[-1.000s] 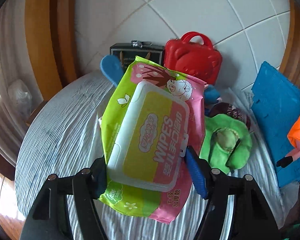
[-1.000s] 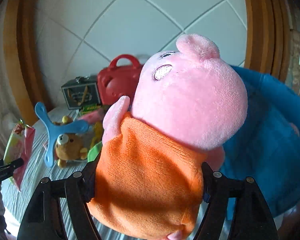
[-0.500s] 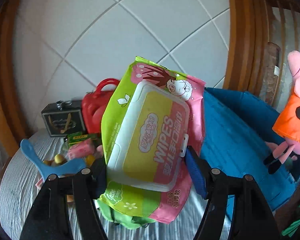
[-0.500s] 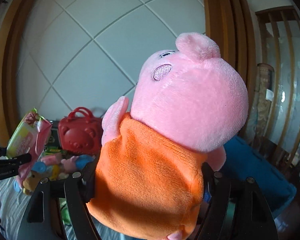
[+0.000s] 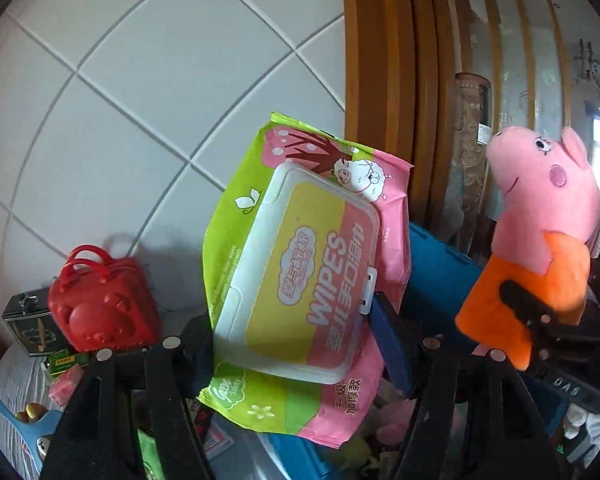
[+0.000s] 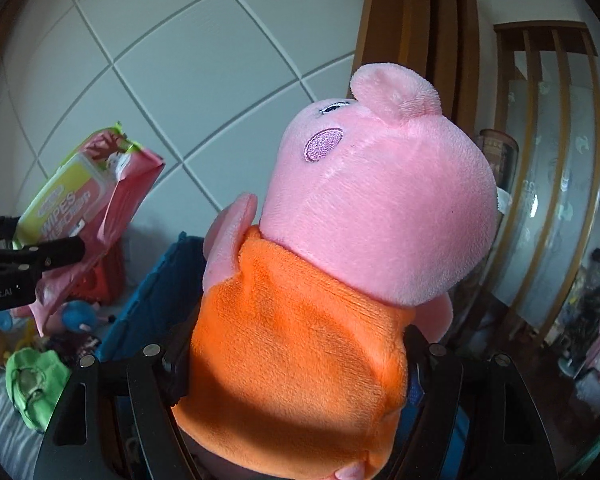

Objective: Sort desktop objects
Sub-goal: 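Carry the wipes pack and pig plush into the blue crate and open both grippers, then withdraw both grippers from the blue crate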

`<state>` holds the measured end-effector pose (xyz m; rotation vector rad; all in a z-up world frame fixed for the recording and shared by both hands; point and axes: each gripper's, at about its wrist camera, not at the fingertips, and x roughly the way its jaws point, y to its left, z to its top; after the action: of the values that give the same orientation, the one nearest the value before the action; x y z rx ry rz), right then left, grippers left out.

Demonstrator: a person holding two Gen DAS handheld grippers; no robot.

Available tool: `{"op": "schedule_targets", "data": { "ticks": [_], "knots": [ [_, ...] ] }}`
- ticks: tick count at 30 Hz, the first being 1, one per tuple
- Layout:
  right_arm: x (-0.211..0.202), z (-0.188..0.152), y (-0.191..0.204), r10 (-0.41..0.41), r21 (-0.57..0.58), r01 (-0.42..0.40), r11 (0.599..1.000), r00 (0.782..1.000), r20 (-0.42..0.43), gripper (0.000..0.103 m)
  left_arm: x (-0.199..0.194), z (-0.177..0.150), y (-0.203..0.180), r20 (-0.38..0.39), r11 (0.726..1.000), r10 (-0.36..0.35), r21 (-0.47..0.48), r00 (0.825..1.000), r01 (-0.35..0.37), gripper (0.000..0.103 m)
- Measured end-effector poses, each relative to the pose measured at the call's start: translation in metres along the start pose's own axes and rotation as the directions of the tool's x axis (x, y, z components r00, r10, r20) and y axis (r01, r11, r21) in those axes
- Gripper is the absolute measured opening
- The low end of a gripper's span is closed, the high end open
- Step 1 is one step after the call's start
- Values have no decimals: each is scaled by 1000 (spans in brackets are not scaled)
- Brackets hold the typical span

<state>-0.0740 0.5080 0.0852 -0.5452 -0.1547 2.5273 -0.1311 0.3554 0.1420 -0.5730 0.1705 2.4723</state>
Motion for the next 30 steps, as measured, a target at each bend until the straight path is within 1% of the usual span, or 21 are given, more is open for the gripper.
{"op": "schedule_targets", "data": {
  "ticks": [2,5,9,12,18,20,21,23,24,25,26,28,30],
  "knots": [
    [14,-1,-6,-8,-19,8,1000,1000,-18,78,17,7,-18,-15,1000,5,12,1000,-5,67],
    [27,-2,-18,-12,-31,10,999,999,-40,78,44,8,-38,-51,1000,-14,21,999,15,68],
    [43,0,-22,-9,-59,6,998,999,-49,78,69,1,-54,-79,999,2,39,997,1,75],
    [54,1,-19,5,-68,-8,998,999,-54,78,81,-4,-56,-102,1000,14,26,995,-11,79],
    [75,7,-12,21,-102,-27,994,998,-66,79,95,-6,-47,-137,998,64,-2,989,-64,80],
    [89,8,-26,21,-120,-29,992,997,-68,83,99,-7,-43,-147,997,81,-7,986,-83,80],
    [90,9,-23,25,-129,-33,991,998,-66,85,100,-7,-42,-153,996,81,-11,985,-84,80],
    [90,11,-19,39,-145,-49,988,997,-68,91,101,-7,-39,-164,997,76,-18,983,-80,80],
    [89,11,-17,32,-155,-42,987,997,-66,94,101,-8,-39,-165,996,78,-17,983,-82,80],
    [89,12,-19,19,-162,-29,986,998,-62,101,100,-8,-37,-165,996,81,-14,983,-84,80],
    [88,11,-21,16,-160,-25,987,998,-56,103,100,-9,-35,-166,996,80,-13,983,-83,80],
    [79,15,-21,40,-138,-48,989,998,-57,103,96,-12,-35,-167,997,69,-14,984,-72,80],
    [67,17,-26,39,-117,-45,992,998,-48,103,89,-15,-35,-164,998,55,-11,985,-58,80]
  ]
}}
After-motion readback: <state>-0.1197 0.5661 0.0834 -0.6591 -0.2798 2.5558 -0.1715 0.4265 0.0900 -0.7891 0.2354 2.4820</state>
